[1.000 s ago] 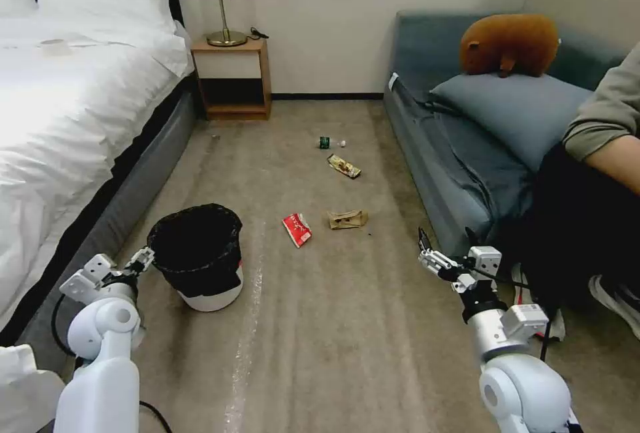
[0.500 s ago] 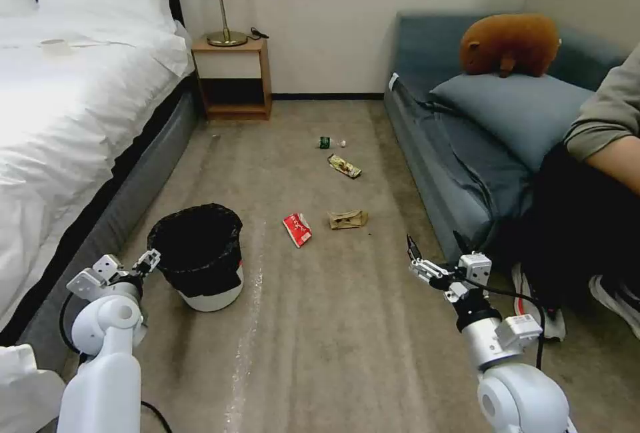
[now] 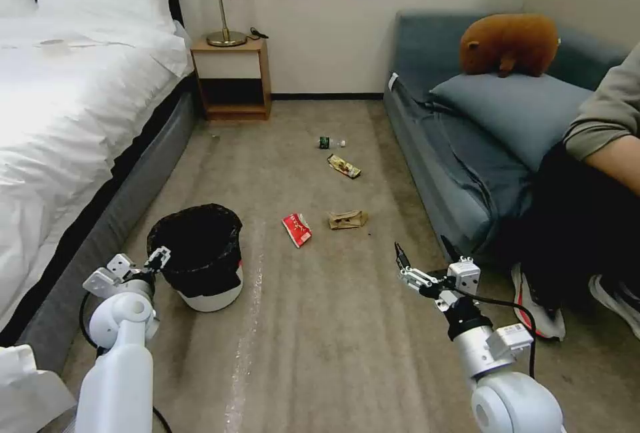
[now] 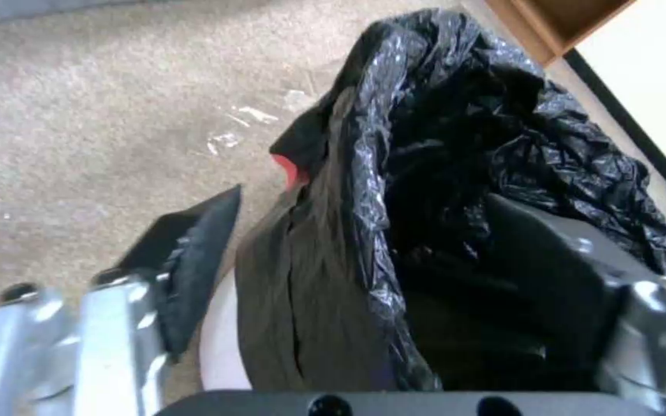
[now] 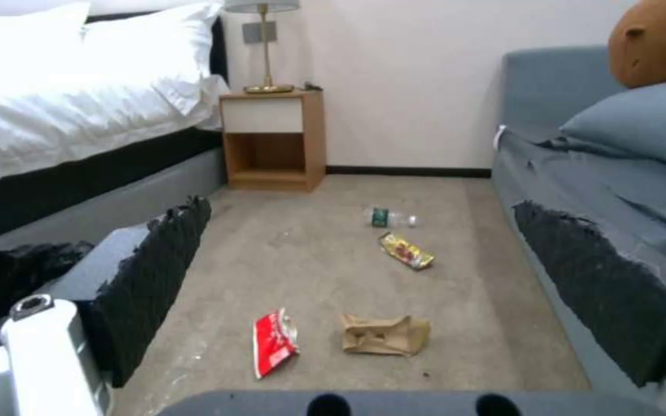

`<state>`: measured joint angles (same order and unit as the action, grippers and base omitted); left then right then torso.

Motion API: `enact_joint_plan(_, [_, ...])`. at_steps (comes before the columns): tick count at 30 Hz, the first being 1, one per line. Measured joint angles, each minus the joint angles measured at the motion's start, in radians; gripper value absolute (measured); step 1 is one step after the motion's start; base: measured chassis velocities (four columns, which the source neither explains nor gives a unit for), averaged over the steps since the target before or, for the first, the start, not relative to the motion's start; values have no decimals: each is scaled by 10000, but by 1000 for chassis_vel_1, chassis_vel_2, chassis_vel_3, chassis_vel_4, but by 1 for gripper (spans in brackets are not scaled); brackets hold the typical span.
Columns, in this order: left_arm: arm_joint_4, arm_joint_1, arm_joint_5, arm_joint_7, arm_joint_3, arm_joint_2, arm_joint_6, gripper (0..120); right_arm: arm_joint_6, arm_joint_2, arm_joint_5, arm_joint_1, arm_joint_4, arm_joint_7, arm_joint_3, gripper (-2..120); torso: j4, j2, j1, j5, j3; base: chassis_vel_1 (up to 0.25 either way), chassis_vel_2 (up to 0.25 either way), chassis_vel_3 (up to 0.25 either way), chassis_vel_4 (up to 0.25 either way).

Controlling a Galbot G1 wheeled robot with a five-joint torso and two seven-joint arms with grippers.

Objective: Pick up the trash bin, then pick up the garbage on the floor and place it into the trash bin.

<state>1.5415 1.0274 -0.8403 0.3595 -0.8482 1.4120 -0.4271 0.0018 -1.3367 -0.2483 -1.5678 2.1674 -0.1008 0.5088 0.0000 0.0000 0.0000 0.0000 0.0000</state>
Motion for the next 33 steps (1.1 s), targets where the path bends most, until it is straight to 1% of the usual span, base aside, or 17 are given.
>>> enact_joint_plan(4, [-394, -122, 313, -356, 25, 22, 110, 57, 78, -60, 42, -2, -73, -28, -128, 100, 1, 1, 0, 0, 0, 0, 0, 0, 0])
enact_joint_plan(5, [-394, -122, 313, -356, 25, 22, 110, 57, 78, -60, 42, -2, -73, -28, -128, 100, 1, 1, 0, 0, 0, 0, 0, 0, 0])
enact_joint_plan(7, [-474, -143, 347, -385, 26, 69, 118, 48, 122, -70, 75, 0, -127, -42, -167, 100, 0, 0, 0, 0, 0, 0, 0, 0, 0])
enact_joint_plan(8, [-474, -143, 347, -385, 26, 69, 118, 48, 122, -70, 75, 0, -127, -42, -167, 100, 0, 0, 0, 0, 0, 0, 0, 0, 0])
enact_joint_plan(10, [-509, -132, 389, -388, 24, 119, 101, 38, 174, -80, 88, 2, -192, -61, -189, 100, 0, 1, 0, 1, 0, 0, 0, 0, 0])
enact_joint_plan(11, [-509, -132, 389, -388, 24, 119, 101, 38, 174, -80, 88, 2, -192, -61, -189, 100, 0, 1, 0, 1, 0, 0, 0, 0, 0])
enact_joint_plan(13, [-554, -91, 485, -388, -4, 190, 98, 26, 191, -120, 59, 87, -253, -81, -157, 100, 1, 0, 0, 4, 0, 0, 0, 0, 0])
enact_joint_plan(14, [-554, -91, 485, -388, -4, 190, 98, 26, 191, -120, 59, 87, -253, -81, -157, 100, 1, 0, 0, 4, 0, 0, 0, 0, 0])
enact_joint_plan(16, [-568, -35, 533, -393, -14, 216, 131, 15, 186, -136, -46, 210, -281, -81, -80, 100, 1, 1, -1, 5, -1, 0, 0, 0, 0])
enact_joint_plan(17, [-568, -35, 533, -393, -14, 216, 131, 15, 186, -136, -46, 210, -281, -81, -80, 100, 1, 1, -1, 5, -1, 0, 0, 0, 0])
enact_joint_plan(19, [-561, 16, 570, -393, -37, 210, 137, 6, 168, -125, -99, 285, -313, -81, -42, 100, 4, 0, 0, 8, -1, 0, 0, 0, 0])
enact_joint_plan(22, [-528, 65, 587, -394, -57, 187, 122, 4, 168, -128, -114, 334, -391, -81, -42, 100, 3, 1, 0, 0, -1, 0, 0, 0, 0])
enact_joint_plan(28, [-387, 192, 631, -393, -82, 159, 76, 4, 218, -159, -114, 366, -510, -81, -99, 100, 0, 0, 0, -2, 0, 0, 0, 0, 0])
enact_joint_plan(31, [53, 476, 828, -394, -148, 157, -42, 4, 339, -160, -116, 396, -564, -100, -98, 100, -2, 0, 0, -9, 1, 0, 0, 0, 0])
enact_joint_plan(32, [53, 476, 828, -394, -148, 157, -42, 4, 339, -160, -116, 396, -564, -100, -98, 100, -2, 0, 0, -9, 1, 0, 0, 0, 0])
enact_joint_plan(33, [372, 669, 984, -418, -233, 183, -90, 4, 446, -160, -127, 408, -604, -162, -62, 100, -3, 0, 0, -3, 0, 0, 0, 0, 0])
